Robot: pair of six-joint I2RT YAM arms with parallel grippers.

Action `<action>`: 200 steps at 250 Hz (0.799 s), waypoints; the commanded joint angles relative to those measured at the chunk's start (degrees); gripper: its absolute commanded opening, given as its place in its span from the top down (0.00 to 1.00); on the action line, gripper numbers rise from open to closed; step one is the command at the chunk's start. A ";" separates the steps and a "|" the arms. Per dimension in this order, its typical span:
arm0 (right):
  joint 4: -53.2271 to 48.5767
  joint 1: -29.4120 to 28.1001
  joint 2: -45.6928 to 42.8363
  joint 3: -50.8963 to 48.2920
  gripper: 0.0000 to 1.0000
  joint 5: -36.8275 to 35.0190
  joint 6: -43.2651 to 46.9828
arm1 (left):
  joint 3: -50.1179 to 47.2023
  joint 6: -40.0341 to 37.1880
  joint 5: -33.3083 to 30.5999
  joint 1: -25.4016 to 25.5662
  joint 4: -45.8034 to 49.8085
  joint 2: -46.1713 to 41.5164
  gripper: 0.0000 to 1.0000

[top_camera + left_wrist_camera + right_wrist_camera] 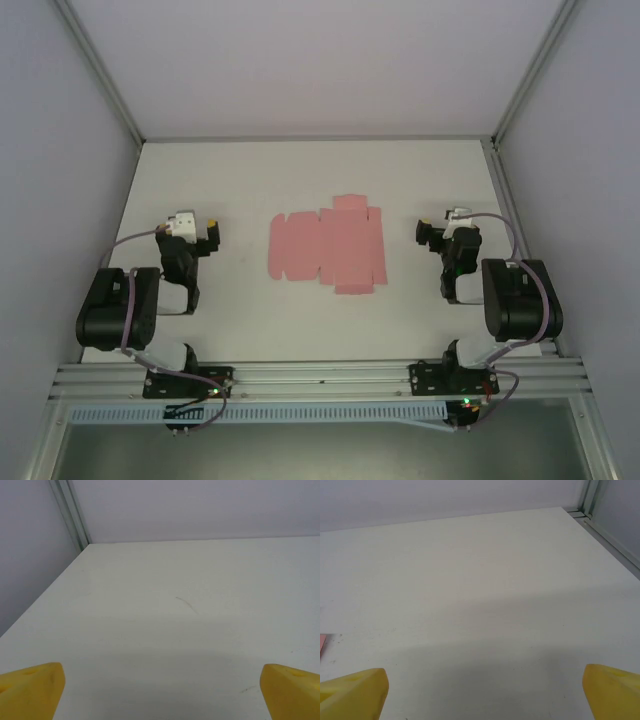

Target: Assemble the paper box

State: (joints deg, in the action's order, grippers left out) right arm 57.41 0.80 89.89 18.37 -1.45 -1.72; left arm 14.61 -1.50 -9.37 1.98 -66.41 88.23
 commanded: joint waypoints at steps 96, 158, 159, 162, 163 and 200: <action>0.86 -0.27 -0.41 0.90 0.00 -0.16 -0.66 | 0.99 -0.34 4.16 -0.64 -0.48 0.02 0.00; -9.60 -0.27 -6.32 4.17 0.00 0.59 -0.39 | 6.31 1.38 2.09 -0.62 17.78 -10.12 0.00; -9.99 -0.27 -6.53 4.28 0.00 0.54 -0.39 | 6.53 1.48 2.17 -0.64 18.32 -10.28 0.00; -11.19 -0.27 -7.16 4.69 0.00 0.46 -0.39 | 7.03 1.76 2.31 -0.66 19.73 -10.91 0.00; -11.58 -0.27 -7.39 4.76 0.00 0.39 -0.39 | 7.19 1.89 2.32 -0.70 20.18 -11.07 0.00; -22.40 -0.35 -13.64 8.61 0.00 -0.14 -0.99 | 12.41 4.38 2.84 1.21 33.53 -15.24 0.00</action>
State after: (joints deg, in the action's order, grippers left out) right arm 44.25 0.80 80.66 23.38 -1.45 -1.74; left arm 22.72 0.32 -7.20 2.00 -46.50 76.16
